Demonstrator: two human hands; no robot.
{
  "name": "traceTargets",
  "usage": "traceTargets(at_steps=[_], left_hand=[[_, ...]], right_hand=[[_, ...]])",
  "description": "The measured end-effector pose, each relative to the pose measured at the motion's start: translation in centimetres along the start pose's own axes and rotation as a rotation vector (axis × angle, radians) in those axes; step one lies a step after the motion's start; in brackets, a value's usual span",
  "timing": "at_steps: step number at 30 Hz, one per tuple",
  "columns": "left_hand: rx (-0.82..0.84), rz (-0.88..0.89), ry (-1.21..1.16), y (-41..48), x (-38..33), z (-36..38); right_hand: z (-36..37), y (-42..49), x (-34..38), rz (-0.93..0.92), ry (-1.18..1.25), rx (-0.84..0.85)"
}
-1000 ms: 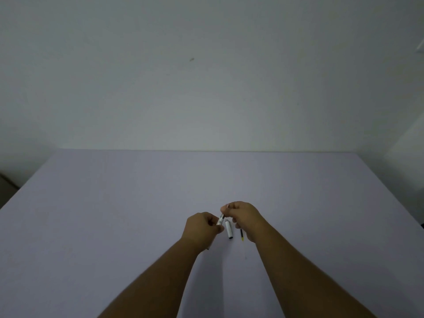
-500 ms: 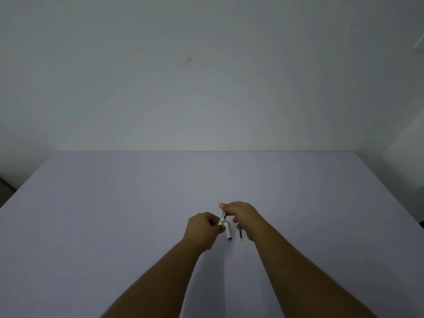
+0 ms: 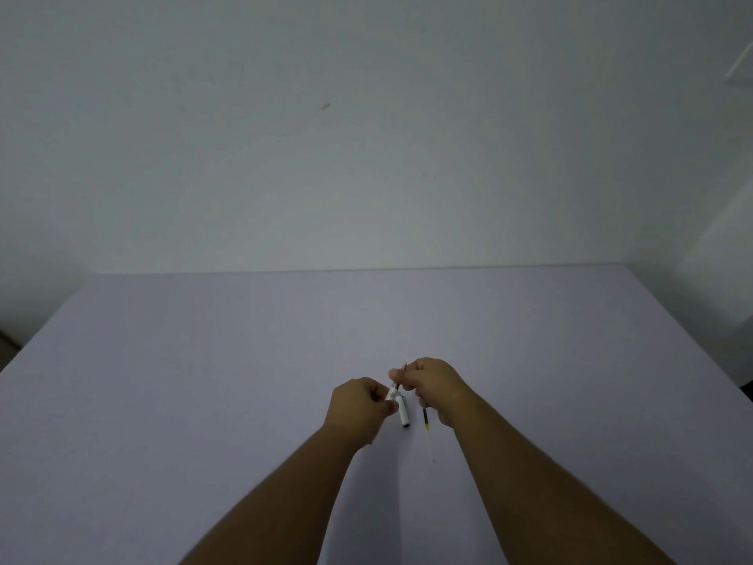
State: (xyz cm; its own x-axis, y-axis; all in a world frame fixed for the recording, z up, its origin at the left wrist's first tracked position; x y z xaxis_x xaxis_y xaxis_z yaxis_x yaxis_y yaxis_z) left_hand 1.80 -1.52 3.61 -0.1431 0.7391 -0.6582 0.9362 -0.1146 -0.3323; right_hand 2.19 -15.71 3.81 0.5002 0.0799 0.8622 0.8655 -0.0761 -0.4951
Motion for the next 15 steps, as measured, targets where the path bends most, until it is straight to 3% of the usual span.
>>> traceTargets(at_steps=[5, 10, 15], left_hand=[[-0.009, -0.004, 0.001, 0.16, -0.21, 0.00], [0.005, -0.011, 0.003, 0.24, -0.16, 0.22], [-0.007, -0.018, -0.003, 0.36, -0.10, 0.15]], right_hand=[[0.31, 0.17, -0.04, 0.041, 0.149, 0.059], [-0.28, 0.16, 0.01, 0.026, -0.003, -0.008], [-0.04, 0.39, -0.12, -0.003, 0.130, 0.048]])
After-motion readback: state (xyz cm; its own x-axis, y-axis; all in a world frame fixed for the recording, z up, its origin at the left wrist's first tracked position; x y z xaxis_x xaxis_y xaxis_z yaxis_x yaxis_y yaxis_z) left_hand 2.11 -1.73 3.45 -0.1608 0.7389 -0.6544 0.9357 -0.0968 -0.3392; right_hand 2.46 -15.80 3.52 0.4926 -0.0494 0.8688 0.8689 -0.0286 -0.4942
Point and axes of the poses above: each hand's wrist, its own y-axis towards the middle knuckle, its own z-axis out of the palm, x = y × z, the point moved 6 cm from there along y, towards the middle knuckle, and after that the axes turned 11 degrees about y, right-handed, at the moved point
